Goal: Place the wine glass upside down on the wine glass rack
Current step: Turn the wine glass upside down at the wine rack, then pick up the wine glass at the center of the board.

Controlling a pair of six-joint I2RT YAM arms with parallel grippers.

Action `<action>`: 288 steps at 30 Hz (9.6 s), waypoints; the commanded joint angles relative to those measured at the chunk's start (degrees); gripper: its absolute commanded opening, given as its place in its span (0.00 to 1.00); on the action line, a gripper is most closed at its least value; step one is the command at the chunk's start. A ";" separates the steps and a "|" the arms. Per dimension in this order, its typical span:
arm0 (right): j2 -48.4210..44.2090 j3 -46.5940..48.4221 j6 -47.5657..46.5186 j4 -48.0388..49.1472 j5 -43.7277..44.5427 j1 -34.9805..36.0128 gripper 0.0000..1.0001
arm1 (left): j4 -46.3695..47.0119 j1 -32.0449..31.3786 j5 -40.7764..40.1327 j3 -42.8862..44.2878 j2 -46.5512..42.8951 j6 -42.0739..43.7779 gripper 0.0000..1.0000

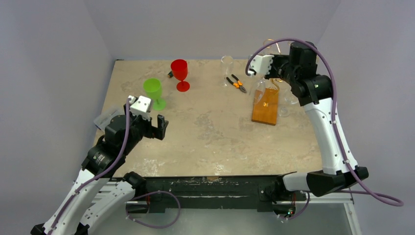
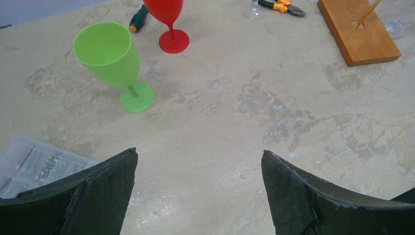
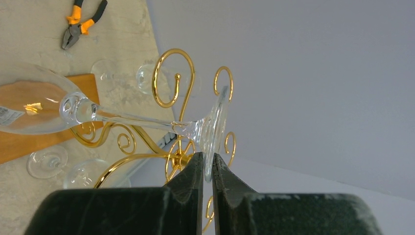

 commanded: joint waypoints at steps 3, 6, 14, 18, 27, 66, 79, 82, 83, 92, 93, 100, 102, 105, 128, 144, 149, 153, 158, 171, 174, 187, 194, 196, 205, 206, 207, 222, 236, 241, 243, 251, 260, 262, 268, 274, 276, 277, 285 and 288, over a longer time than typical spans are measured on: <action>1.17 1.05 -1.23 7.11 3.56 -0.20 0.00 | 2.26 0.32 0.71 -0.17 -0.68 -0.38 0.93; 1.76 1.00 -1.32 7.88 3.70 -0.20 0.00 | 2.29 0.32 0.62 -0.18 -0.69 -0.40 0.93; 3.72 1.87 -1.33 9.45 3.87 -0.20 0.00 | 2.28 0.42 0.43 -0.20 -0.55 -0.29 0.93; 4.91 2.60 -1.33 9.42 4.46 -0.20 0.00 | 2.27 0.41 0.35 -0.20 -0.59 -0.29 0.93; 6.57 3.94 -0.16 10.06 2.95 -0.11 0.00 | 2.30 0.56 0.35 -0.21 -0.81 -0.22 0.93; 1.33 1.37 -0.06 7.75 1.74 5.16 0.00 | 2.39 1.12 1.40 -0.21 -1.13 -0.38 0.93; -0.26 -4.08 -0.03 9.09 5.98 5.15 0.00 | 2.32 1.12 1.42 -0.20 -1.14 -0.38 0.93; 0.29 -3.90 0.28 8.49 6.03 5.16 0.01 | 2.22 1.12 1.41 -0.28 -1.29 -0.39 0.93; 0.47 -3.71 0.37 8.13 6.07 5.16 0.02 | 2.25 1.09 1.33 -0.33 -1.34 -0.39 0.93; 0.72 -2.54 0.51 3.96 4.46 5.15 0.13 | 2.28 1.13 1.49 -0.31 -1.39 -0.46 0.93; 0.81 -2.43 0.51 3.63 4.34 5.16 0.14 | 2.30 1.13 1.50 -0.30 -1.37 -0.44 0.93; 1.40 -1.47 0.60 1.86 3.54 5.12 0.17 | 2.27 1.17 1.49 -0.30 -1.39 -0.47 0.93; 1.38 -1.27 0.56 1.38 3.44 5.10 0.19 | 2.28 1.13 1.50 -0.28 -1.40 -0.42 0.93; 1.32 -0.90 0.36 0.38 3.14 5.16 0.22 | 2.33 1.14 1.50 -0.30 -1.43 -0.46 0.93; -3.29 3.38 5.08 -6.72 -3.38 5.51 0.58 | 2.30 1.20 1.58 -0.39 -1.04 -0.55 0.93; -14.96 3.05 22.19 -15.73 -18.65 5.05 0.82 | 2.09 1.14 1.32 -0.40 -0.73 -0.55 0.93; -20.55 -0.07 27.60 -16.61 -25.76 0.65 0.84 | 2.18 1.19 1.32 -0.39 -1.17 -0.56 0.93; -25.42 -4.57 31.22 -16.11 -30.39 -3.01 0.84 | 2.21 1.13 1.36 -0.35 -1.08 -0.57 0.93; -31.80 -13.16 36.00 -13.57 -32.13 -7.74 0.87 | 2.16 1.12 1.40 -0.39 -1.43 -0.55 0.93; -45.55 -34.21 50.96 -8.39 -35.95 -19.58 0.88 | 2.36 1.19 2.86 -0.48 -2.10 -0.82 0.93; -46.57 -37.50 57.69 -5.32 -35.78 -20.75 0.89 | 2.36 1.21 2.99 -0.47 -1.87 -0.82 0.93; -46.16 -40.89 79.42 3.34 -31.32 -23.75 0.89 | 2.30 1.16 2.42 -0.53 -1.91 -0.73 0.93; -45.40 -44.13 91.43 4.45 -28.86 -27.64 0.88 | 2.40 1.19 2.50 -0.54 -1.94 -0.64 0.93; -45.41 -45.06 94.23 4.35 -27.60 -28.47 0.87 | 2.34 1.14 2.67 -0.57 -1.96 -0.64 0.93; -42.91 -46.22 102.82 0.32 -15.04 -31.35 0.80 | 2.35 1.20 3.37 -0.54 -2.18 -0.64 0.93; -42.34 -46.07 103.49 -0.03 -14.50 -31.58 0.80 | 2.35 1.14 3.54 -0.49 -2.18 -0.64 0.93; -41.57 -45.82 103.91 -0.42 -14.20 -31.96 0.80 | 2.39 1.20 3.72 -0.50 -2.18 -0.64 0.92; -29.70 -39.74 101.57 0.83 -8.41 -33.78 0.84 | 2.37 1.14 3.93 -0.48 -2.58 -0.56 0.92; -25.53 -39.61 103.38 8.58 -6.13 -36.74 0.71 | 2.36 1.21 4.13 -0.48 -3.14 -0.56 0.92; -24.01 -40.22 101.77 13.75 -5.10 -36.87 0.63 | 2.37 1.18 4.14 -0.48 -3.35 -0.56 0.92; -23.37 -40.14 101.39 15.70 -5.55 -36.86 0.58 | 2.38 1.20 4.16 -0.46 -3.25 -0.54 0.92; -17.76 -38.00 99.94 19.48 -7.11 -36.87 0.42 | 2.35 1.34 4.22 -0.47 -3.58 -0.47 0.92; -11.51 -35.64 97.63 23.37 -8.56 -36.87 0.38 | 2.39 1.63 4.42 -0.43 -3.76 -0.47 0.92; -10.27 -34.86 97.20 23.68 -8.75 -36.89 0.38 | 2.37 1.65 4.43 -0.48 -3.69 -0.47 0.92; -6.02 -31.64 96.27 24.02 -8.11 -36.85 0.39 | 2.52 1.73 4.56 -0.53 -3.64 -0.47 0.92; -1.89 -29.28 95.35 24.22 -8.23 -36.89 0.37 | 2.43 1.82 4.66 -0.52 -3.43 -0.47 0.92; -0.94 -28.83 94.69 24.33 -7.72 -36.89 0.37 | 2.45 1.89 4.66 -0.56 -3.42 -0.47 0.92; -0.58 -28.77 94.33 24.58 -7.49 -36.85 0.37 | 2.46 1.91 4.62 -0.56 -3.43 -0.47 0.92; 3.44 -26.65 92.95 24.31 -7.87 -36.85 0.34 | 2.47 1.95 4.84 -0.56 -3.28 -0.47 0.92; 4.20 -26.44 92.45 24.23 -7.82 -36.85 0.34 | 2.51 2.06 4.82 -0.63 -3.18 -0.47 0.92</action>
